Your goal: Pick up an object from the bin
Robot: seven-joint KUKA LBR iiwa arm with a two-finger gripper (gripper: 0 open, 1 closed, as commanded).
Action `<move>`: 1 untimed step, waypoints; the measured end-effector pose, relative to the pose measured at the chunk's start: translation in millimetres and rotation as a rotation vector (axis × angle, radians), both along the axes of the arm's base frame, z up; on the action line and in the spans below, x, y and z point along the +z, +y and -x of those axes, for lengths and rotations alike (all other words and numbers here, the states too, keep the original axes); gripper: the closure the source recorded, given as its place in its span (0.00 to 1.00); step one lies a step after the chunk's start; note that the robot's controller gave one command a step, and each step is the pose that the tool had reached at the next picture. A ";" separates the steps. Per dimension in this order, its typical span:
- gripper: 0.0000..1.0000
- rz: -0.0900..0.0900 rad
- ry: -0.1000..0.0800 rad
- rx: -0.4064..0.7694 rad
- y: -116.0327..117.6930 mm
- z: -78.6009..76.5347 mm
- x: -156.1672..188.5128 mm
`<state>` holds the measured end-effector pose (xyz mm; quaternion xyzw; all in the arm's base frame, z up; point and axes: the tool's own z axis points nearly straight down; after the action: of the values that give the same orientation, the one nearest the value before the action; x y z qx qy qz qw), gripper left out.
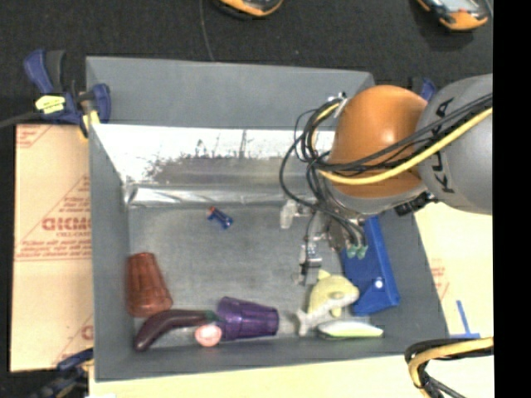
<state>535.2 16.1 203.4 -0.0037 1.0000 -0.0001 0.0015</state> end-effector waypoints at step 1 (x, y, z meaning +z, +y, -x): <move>0.00 -0.001 -0.002 -0.059 -35.2 36.2 -49.5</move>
Offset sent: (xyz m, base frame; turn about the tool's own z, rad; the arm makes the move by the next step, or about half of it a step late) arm 0.0689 0.0188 -0.0343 0.0194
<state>499.0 -19.0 153.9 0.0258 0.9997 0.0004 0.0026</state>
